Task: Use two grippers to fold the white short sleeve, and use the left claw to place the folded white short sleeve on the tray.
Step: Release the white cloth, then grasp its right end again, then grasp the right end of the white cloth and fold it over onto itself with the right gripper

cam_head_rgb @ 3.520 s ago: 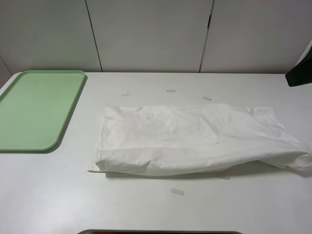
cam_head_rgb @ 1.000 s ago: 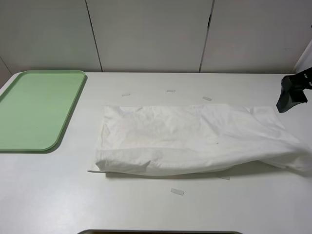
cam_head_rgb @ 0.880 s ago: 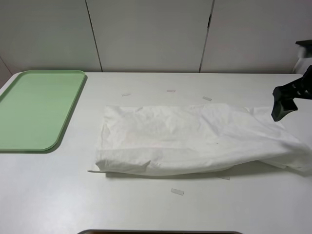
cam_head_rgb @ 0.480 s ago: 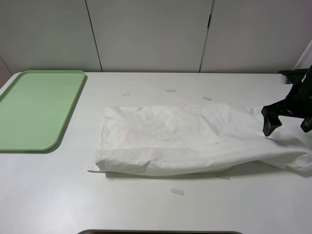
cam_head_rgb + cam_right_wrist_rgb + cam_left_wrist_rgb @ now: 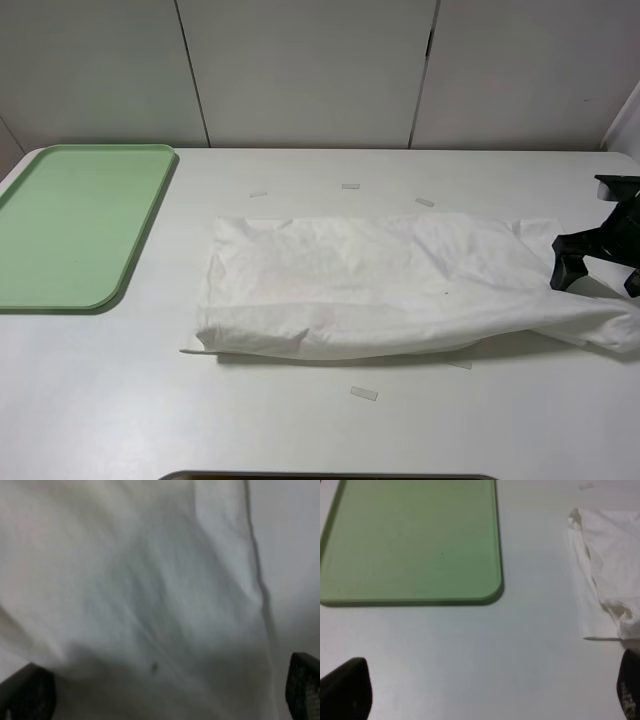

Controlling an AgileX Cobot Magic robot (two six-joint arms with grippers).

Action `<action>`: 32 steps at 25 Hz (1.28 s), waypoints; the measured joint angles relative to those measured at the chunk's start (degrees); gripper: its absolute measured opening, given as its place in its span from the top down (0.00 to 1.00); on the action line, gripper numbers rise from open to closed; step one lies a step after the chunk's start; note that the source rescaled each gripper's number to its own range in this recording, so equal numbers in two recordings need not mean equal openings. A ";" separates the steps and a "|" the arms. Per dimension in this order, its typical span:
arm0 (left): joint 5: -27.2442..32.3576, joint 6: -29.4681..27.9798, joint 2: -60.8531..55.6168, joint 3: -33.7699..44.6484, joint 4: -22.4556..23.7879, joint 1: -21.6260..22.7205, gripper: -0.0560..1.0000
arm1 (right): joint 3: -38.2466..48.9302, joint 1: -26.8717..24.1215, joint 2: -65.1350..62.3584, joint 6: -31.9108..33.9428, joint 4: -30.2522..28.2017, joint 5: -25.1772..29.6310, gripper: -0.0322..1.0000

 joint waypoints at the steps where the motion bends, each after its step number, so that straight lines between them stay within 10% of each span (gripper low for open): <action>1: 0.00 0.00 0.00 0.00 0.00 0.00 0.02 | 0.00 0.00 0.00 0.00 0.00 0.00 0.00; 19: -0.05 0.00 0.00 0.00 0.00 0.00 0.02 | -0.92 -0.18 5.84 -3.64 2.41 -2.18 0.02; 23: -0.05 0.00 0.00 0.00 0.00 0.00 0.02 | -0.92 -0.18 5.89 -3.79 3.61 -2.86 0.22; 26: -0.05 0.00 0.00 0.00 0.00 0.00 0.02 | -0.99 -0.18 6.06 -3.79 5.57 -3.15 0.56; 27: -0.05 0.00 0.00 0.00 0.00 0.00 0.02 | -0.99 0.01 6.12 -3.79 7.86 -2.67 0.82; 32: -0.05 0.00 0.00 0.00 0.00 0.00 0.02 | -0.99 0.01 6.12 -3.79 8.46 -2.55 0.87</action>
